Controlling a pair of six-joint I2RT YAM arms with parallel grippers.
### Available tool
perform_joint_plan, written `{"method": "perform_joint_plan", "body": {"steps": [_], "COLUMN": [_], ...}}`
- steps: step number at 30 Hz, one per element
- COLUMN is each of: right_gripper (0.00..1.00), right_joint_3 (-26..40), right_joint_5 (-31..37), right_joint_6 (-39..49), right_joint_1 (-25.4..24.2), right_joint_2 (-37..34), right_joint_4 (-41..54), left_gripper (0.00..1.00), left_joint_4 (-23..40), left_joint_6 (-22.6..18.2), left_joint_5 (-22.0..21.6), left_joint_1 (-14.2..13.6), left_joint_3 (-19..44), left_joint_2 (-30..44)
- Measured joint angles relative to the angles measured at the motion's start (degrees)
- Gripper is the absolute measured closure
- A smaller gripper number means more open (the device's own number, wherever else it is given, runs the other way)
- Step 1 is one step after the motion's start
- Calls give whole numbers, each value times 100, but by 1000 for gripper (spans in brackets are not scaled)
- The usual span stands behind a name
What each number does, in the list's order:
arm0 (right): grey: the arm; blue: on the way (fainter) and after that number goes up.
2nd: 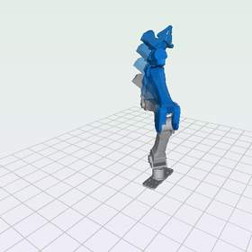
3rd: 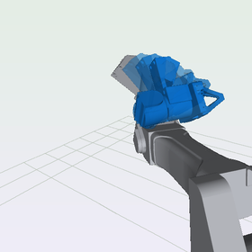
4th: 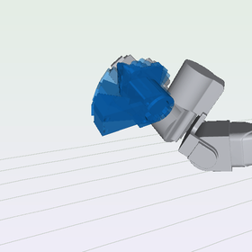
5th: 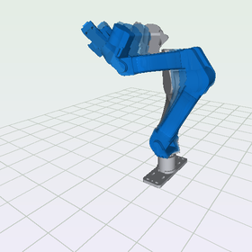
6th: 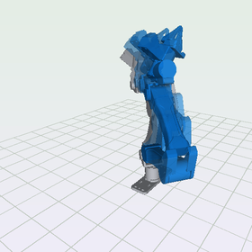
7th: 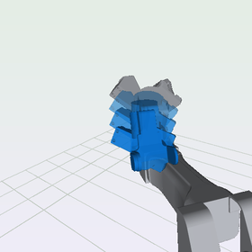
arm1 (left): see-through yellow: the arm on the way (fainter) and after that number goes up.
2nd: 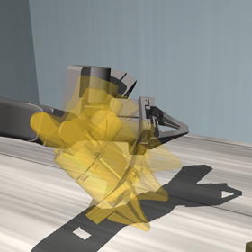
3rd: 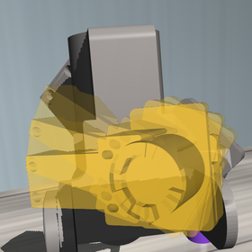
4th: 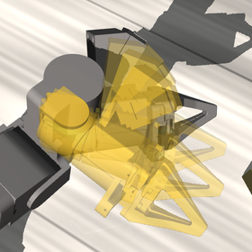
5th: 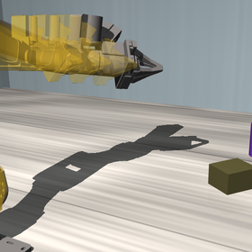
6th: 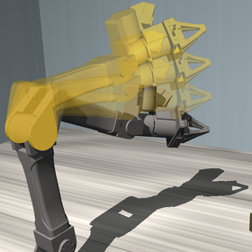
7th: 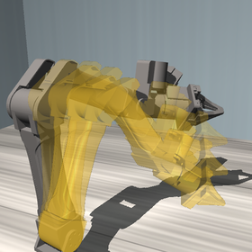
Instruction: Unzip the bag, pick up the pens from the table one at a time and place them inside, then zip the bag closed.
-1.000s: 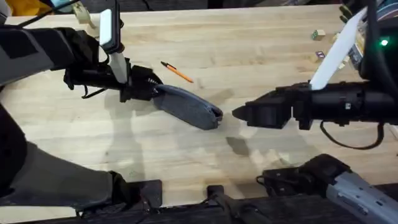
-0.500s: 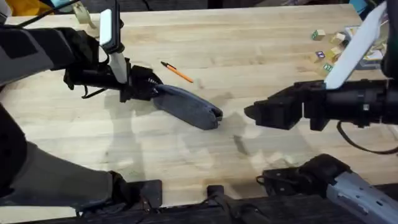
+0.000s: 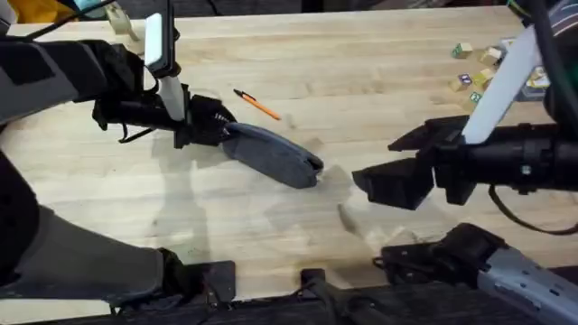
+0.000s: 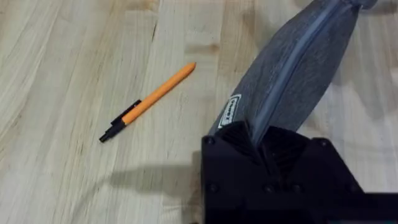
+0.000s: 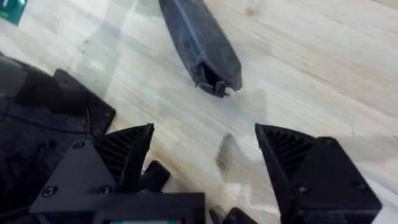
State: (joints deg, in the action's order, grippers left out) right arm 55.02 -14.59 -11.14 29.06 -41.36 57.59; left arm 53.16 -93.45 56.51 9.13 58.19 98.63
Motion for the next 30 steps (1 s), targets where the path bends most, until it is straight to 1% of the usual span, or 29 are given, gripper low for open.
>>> {"method": "perform_joint_plan", "body": {"steps": [3, 12, 19, 22, 26, 30], "right_gripper": [4, 4, 4, 4, 4, 4], "right_joint_3": [0, 0, 2, 2, 2, 2], "right_joint_5": [3, 20, 24, 28, 69, 345], "right_joint_6": [-52, -211, -223, -236, -236, -335], "right_joint_1": [88, 94, 125, 290, 683, 1109], "right_joint_2": [0, -26, -478, -807, -1286, -1755], "right_joint_4": [104, 82, -299, -417, -555, -637], "left_gripper": [959, 959, 959, 959, 959, 958], "left_joint_4": [0, -2, -2, 0, -2, -1], "left_joint_6": [0, 0, 0, 0, 0, 0], "left_joint_5": [0, 0, 0, 0, 0, 0], "left_joint_1": [0, 0, 0, 0, 0, 0], "left_joint_3": [0, 0, 0, 0, 0, 0], "left_joint_2": [0, 0, 0, 0, 0, 0]}}
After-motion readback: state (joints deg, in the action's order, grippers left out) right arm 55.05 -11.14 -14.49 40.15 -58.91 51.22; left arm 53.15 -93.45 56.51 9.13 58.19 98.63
